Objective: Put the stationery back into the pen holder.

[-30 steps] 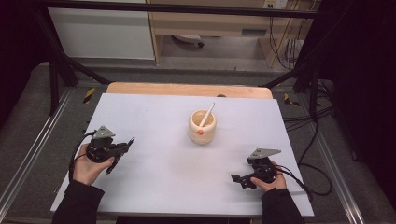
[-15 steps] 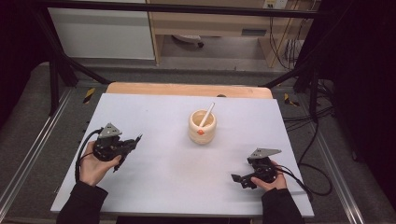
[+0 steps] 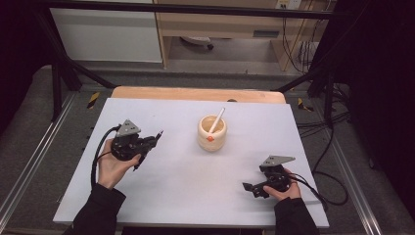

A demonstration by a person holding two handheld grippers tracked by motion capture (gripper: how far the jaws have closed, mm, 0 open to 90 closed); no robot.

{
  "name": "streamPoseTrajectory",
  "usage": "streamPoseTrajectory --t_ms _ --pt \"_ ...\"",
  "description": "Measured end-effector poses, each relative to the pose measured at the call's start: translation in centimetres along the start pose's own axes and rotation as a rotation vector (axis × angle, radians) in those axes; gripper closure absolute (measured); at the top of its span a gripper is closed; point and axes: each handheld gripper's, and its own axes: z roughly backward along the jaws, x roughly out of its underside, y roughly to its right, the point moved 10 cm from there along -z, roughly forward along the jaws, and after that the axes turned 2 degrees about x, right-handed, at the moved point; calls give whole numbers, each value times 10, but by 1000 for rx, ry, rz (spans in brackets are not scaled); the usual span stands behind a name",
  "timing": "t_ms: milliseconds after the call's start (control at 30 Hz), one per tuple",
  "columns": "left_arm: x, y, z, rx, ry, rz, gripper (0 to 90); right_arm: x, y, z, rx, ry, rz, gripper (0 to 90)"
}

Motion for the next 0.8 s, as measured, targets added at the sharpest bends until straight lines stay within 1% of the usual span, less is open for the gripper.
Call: streamPoseTrajectory --t_ms 133,167,267,333,367,400,800 --pt "-12 7 -7 15 30 6 797 0 0 0 -2 2 -2 7" --pt "-14 9 -9 18 33 2 797 0 -1 1 -3 0 -7 7" --pt "-23 15 -14 23 50 -1 797 -1 0 1 -1 5 -4 7" --pt "-29 18 -17 25 59 -11 797 0 0 1 -1 2 -2 7" --pt "-31 20 -18 31 65 -9 798 0 -1 1 -3 -1 -7 7" --pt "-34 22 -20 34 71 -7 797 0 0 1 -2 2 -2 7" --pt "-63 42 -42 61 109 -24 797 -1 0 1 -3 5 0 7"
